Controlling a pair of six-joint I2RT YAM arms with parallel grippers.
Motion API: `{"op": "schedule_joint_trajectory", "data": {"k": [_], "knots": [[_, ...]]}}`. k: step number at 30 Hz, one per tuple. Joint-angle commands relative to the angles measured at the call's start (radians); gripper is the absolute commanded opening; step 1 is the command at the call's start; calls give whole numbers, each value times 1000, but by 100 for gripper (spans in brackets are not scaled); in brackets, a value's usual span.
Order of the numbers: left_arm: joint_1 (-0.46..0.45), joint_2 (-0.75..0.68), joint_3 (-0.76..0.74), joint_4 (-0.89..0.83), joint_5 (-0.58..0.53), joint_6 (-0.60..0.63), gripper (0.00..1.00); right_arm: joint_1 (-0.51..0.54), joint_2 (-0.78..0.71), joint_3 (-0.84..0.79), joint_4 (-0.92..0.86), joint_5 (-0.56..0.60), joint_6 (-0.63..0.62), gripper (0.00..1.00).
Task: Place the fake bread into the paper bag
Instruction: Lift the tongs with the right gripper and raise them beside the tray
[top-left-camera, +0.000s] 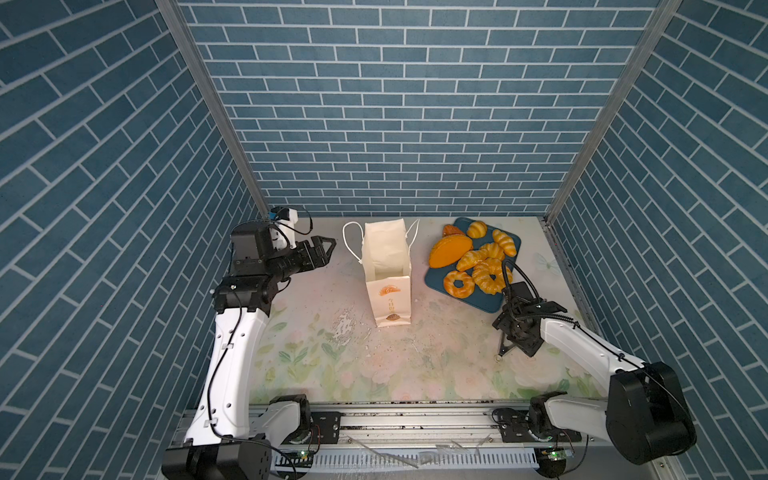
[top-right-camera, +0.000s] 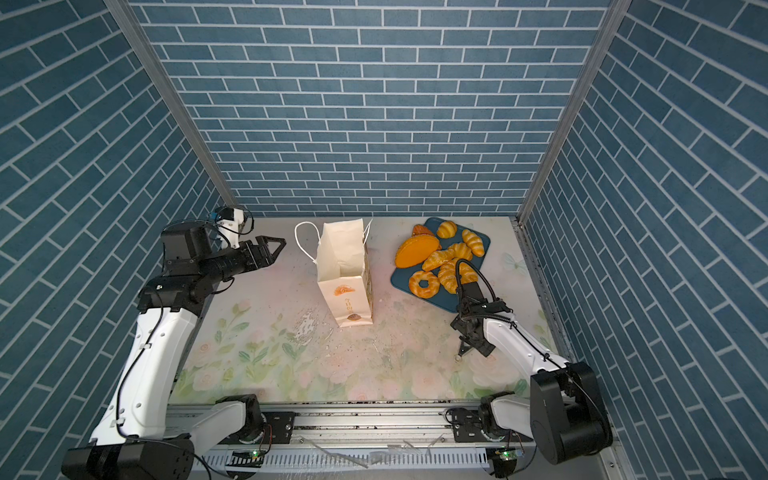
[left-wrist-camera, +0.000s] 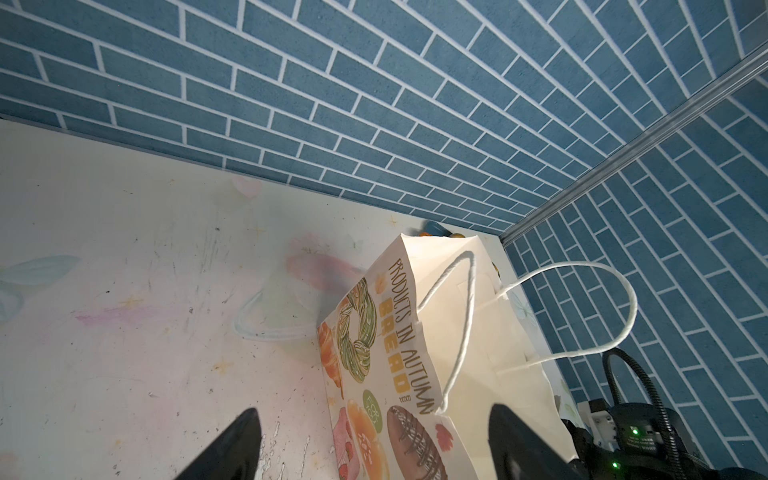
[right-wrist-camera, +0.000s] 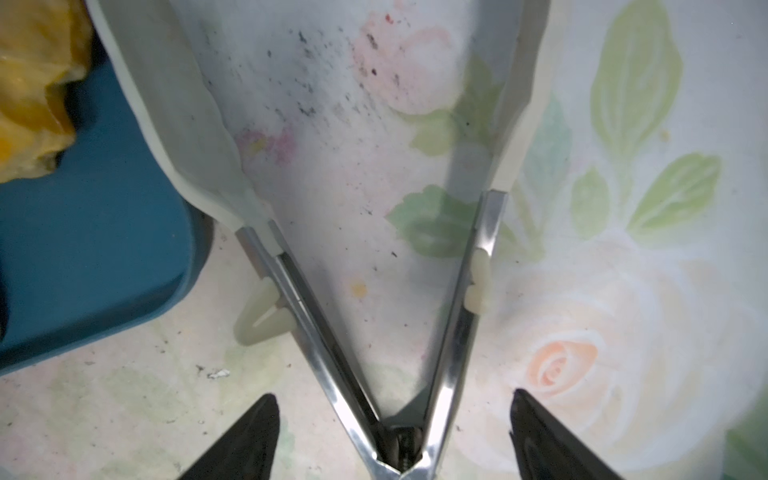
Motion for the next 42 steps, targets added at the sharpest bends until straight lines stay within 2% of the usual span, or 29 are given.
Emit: {"op": "schedule_joint_trajectory", "data": {"k": [1, 8, 28, 31, 34, 42], "knots": [[7, -21, -11, 2, 5, 8, 87, -5, 21, -19, 35, -4, 16, 88], [6, -28, -13, -2, 1, 9, 87, -10, 64, -29, 56, -16, -16, 82], [5, -25, -14, 3, -2, 0, 87, -15, 138, -42, 83, 3, -122, 76], [6, -30, -16, 0, -5, 0, 87, -21, 142, -42, 77, 5, -136, 72], [5, -37, -25, -1, -9, 0, 87, -24, 132, -51, 82, 8, -143, 64], [5, -37, -24, 3, -5, -3, 87, -28, -17, 28, -67, 100, -225, 56]]}}
